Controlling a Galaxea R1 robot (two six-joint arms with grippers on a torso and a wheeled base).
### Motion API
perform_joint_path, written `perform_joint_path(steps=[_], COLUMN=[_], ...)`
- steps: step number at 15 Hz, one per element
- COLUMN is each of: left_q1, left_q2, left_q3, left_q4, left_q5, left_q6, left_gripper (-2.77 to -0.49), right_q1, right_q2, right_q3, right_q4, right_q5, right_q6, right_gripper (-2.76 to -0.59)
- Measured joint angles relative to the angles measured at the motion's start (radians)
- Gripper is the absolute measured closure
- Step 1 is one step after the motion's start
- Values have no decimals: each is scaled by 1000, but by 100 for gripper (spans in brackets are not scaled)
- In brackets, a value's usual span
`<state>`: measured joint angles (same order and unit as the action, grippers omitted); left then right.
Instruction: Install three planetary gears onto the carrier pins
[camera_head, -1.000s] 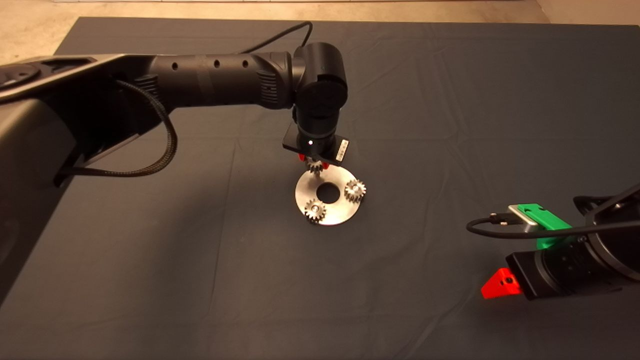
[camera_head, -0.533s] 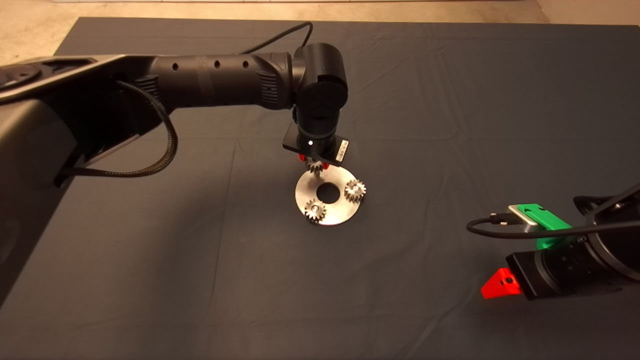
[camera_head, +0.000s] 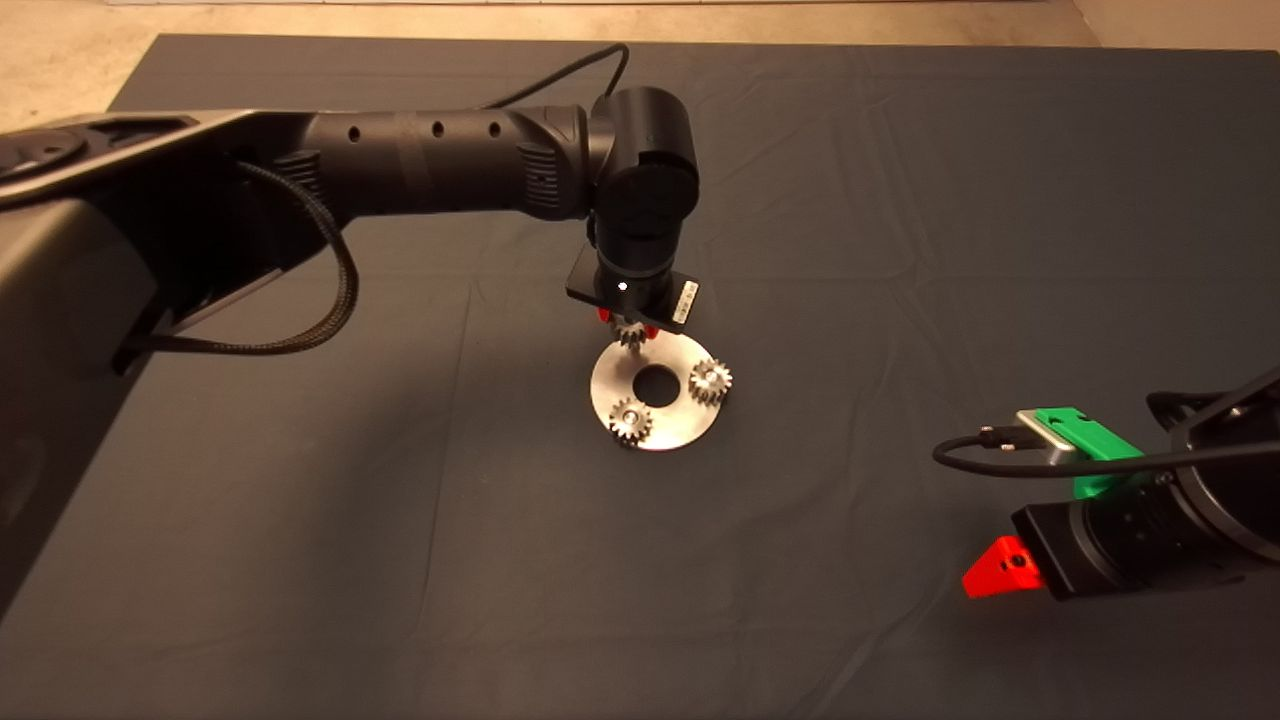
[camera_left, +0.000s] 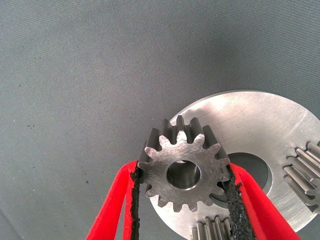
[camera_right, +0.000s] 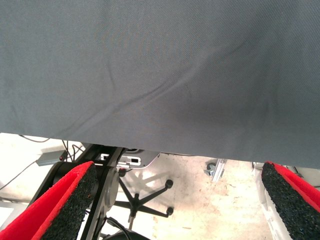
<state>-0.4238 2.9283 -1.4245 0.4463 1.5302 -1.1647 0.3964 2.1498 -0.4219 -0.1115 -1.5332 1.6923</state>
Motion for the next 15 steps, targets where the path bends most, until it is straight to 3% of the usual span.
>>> perform_joint_path(steps=[15], left_q1=[0], left_q2=[0], left_q3=[0], left_q4=[0], left_q5=[0], left_q6=[-1], left_gripper=[-91], right_q1=[-12], right_q2=[0], right_q3=[0], right_q4=[0], right_q5=[0], right_q6=[0], right_gripper=[-247])
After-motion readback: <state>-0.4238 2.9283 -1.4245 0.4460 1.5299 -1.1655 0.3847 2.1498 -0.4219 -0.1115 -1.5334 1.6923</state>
